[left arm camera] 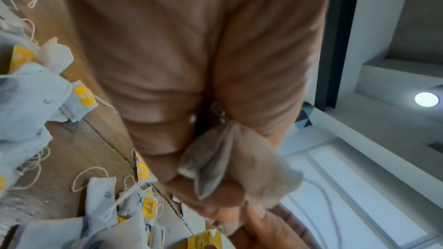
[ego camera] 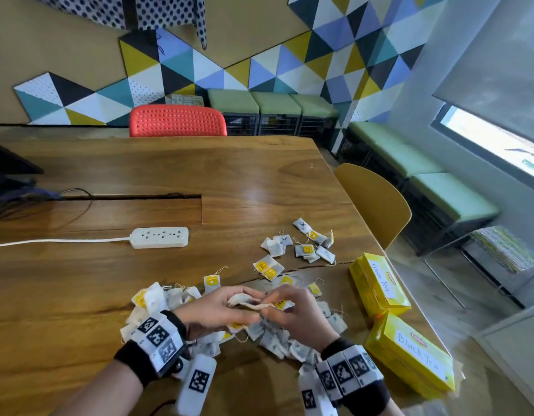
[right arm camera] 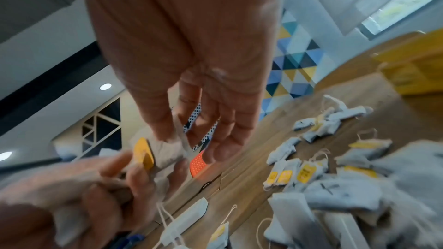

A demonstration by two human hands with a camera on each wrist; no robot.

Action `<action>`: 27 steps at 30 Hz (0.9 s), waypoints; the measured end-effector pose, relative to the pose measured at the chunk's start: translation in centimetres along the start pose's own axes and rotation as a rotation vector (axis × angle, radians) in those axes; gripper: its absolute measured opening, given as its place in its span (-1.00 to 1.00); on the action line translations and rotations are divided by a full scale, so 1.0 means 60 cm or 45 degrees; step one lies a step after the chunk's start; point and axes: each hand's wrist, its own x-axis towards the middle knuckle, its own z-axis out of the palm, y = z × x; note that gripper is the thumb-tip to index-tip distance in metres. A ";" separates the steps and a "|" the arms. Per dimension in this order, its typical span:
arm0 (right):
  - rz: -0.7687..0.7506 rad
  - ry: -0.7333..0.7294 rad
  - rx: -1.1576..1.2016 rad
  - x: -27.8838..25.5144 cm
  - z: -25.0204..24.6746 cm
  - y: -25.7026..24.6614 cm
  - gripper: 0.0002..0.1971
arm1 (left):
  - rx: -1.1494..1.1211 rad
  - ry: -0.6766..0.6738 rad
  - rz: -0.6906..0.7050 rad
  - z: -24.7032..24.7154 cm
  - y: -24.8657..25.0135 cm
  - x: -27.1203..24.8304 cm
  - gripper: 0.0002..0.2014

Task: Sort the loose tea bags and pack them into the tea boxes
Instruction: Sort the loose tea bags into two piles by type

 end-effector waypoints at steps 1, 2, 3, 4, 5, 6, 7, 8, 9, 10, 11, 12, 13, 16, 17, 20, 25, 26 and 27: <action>0.046 -0.015 0.050 -0.003 -0.002 0.002 -0.97 | -0.015 -0.006 -0.004 0.002 -0.001 0.000 -0.36; 0.099 -0.019 0.138 -0.007 -0.004 0.003 -0.96 | -0.018 0.005 -0.013 0.002 -0.002 0.000 -0.45; 0.159 -0.003 0.276 -0.010 -0.007 0.004 -0.95 | -0.009 0.022 -0.020 0.002 -0.003 0.001 -0.57; 0.231 0.030 0.448 -0.014 -0.009 0.005 -0.96 | 0.025 0.043 -0.034 0.001 -0.002 0.002 -0.68; 0.302 0.069 0.608 -0.018 -0.012 0.006 -0.95 | 0.059 0.069 -0.053 -0.001 -0.001 0.003 -0.73; 0.368 0.113 0.736 -0.021 -0.015 0.008 -0.93 | 0.067 0.097 -0.077 -0.003 0.001 0.002 -0.73; 0.420 0.151 0.815 -0.023 -0.019 0.011 -0.90 | 0.048 0.125 -0.098 -0.004 0.002 0.002 -0.69; 0.455 0.176 0.857 -0.024 -0.023 0.015 -0.87 | 0.001 0.149 -0.117 -0.006 0.000 0.003 -0.64; 0.481 0.186 0.874 -0.024 -0.026 0.019 -0.86 | -0.062 0.163 -0.135 -0.008 -0.002 0.004 -0.60; 0.507 0.184 0.891 -0.023 -0.029 0.024 -0.87 | -0.124 0.165 -0.147 -0.011 -0.004 0.004 -0.60; 0.531 0.176 0.926 -0.021 -0.032 0.025 -0.87 | -0.180 0.164 -0.151 -0.013 -0.006 0.004 -0.60; 0.560 0.174 0.981 -0.020 -0.035 0.028 -0.86 | -0.223 0.158 -0.152 -0.014 -0.006 0.003 -0.59; 0.586 0.176 1.045 -0.018 -0.037 0.030 -0.85 | -0.254 0.147 -0.147 -0.015 -0.005 0.002 -0.57; 0.676 0.170 1.248 -0.010 -0.044 0.033 -0.83 | -0.341 0.079 -0.117 -0.022 0.000 -0.003 -0.48; 0.712 0.168 1.327 -0.007 -0.044 0.034 -0.82 | -0.358 0.067 -0.111 -0.025 0.002 -0.006 -0.46; 0.817 0.086 1.677 0.002 -0.044 0.043 -0.85 | -0.378 0.056 -0.091 -0.035 -0.002 -0.010 -0.43; 0.853 -0.126 2.312 0.015 -0.043 0.066 -0.56 | -0.419 0.121 -0.069 -0.044 -0.013 -0.011 -0.43; 0.864 -0.139 2.329 0.016 -0.041 0.068 -0.51 | -0.413 0.129 -0.069 -0.044 -0.015 -0.011 -0.43; 0.862 -0.152 2.340 0.017 -0.039 0.068 -0.45 | -0.409 0.138 -0.071 -0.043 -0.016 -0.011 -0.43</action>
